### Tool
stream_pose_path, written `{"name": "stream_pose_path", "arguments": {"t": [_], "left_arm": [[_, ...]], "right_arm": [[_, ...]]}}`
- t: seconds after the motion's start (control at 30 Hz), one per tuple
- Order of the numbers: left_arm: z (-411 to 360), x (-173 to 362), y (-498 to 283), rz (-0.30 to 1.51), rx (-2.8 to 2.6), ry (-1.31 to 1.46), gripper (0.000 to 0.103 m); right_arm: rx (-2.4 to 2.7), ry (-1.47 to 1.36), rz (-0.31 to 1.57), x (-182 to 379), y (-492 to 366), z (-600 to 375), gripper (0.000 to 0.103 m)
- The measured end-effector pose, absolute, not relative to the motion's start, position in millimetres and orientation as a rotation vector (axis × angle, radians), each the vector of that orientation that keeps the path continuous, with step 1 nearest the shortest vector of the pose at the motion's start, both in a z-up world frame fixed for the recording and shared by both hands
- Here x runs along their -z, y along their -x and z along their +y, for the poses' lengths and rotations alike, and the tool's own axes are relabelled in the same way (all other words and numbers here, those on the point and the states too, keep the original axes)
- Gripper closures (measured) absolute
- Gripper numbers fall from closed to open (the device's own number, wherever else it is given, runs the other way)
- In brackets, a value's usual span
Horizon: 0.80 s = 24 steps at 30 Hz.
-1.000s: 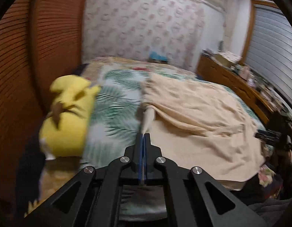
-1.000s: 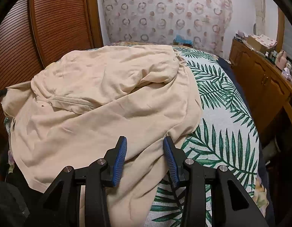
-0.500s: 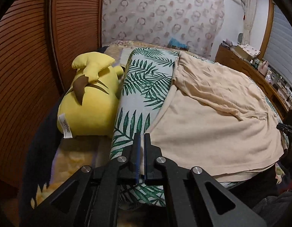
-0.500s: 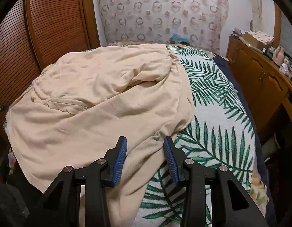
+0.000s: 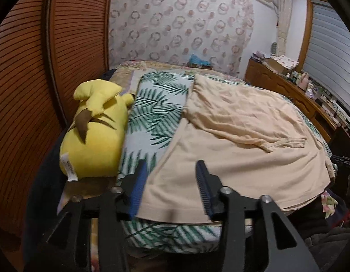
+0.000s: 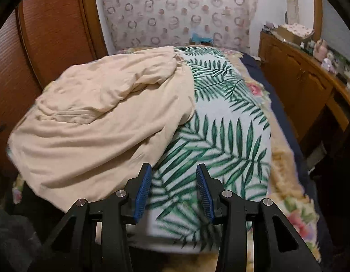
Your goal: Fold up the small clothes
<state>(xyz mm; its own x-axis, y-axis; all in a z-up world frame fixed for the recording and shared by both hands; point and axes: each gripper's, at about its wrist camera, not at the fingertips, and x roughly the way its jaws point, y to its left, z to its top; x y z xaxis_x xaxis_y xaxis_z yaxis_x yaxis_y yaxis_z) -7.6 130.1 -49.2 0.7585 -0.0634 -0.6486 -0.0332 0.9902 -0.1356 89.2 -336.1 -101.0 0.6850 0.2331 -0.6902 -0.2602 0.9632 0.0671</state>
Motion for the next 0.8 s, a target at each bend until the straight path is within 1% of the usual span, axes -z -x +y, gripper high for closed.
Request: {"name": "stream_pose_path", "arguments": {"t": [0.03,0.07,0.1,0.43,0.47,0.5,0.57,0.63,0.8], "left_arm": [[127.0,49.3,6.4,0.710,0.025,0.139,0.040],[123.6,49.8,5.2,0.709,0.034,0.135,0.030],[118.9,51.2,3.4,0.713,0.047,0.131,0.025],[94.3,67.9,-6.5,0.761,0.091,0.131,0.025],[92.1,69.6,-7.1,0.766,0.094,0.125,0.025],[89.7,70.4,-6.8,0.770,0.096,0.120,0.025],[87.3,72.3,-7.0,0.776,0.099,0.115,0.025],[85.0,73.4,-6.8,0.780,0.098,0.114,0.025],[86.0,74.6,-7.5,0.779,0.090,0.118,0.025]], "right_arm": [[-0.292,0.027,0.766,100.0,-84.8,-333.9,0.061],[-0.308,0.015,0.765,98.5,-82.3,-332.4,0.061],[-0.325,0.002,0.760,96.8,-79.1,-329.3,0.061],[-0.404,0.052,0.784,93.2,-65.1,-295.1,0.061],[-0.400,0.059,0.789,94.8,-66.4,-294.8,0.063],[-0.397,0.069,0.799,97.1,-66.8,-293.3,0.069],[-0.386,0.082,0.811,99.2,-66.3,-292.9,0.099],[-0.392,0.084,0.807,95.8,-62.4,-295.6,0.101],[-0.332,0.081,0.790,78.9,-47.6,-320.7,0.101]]}}
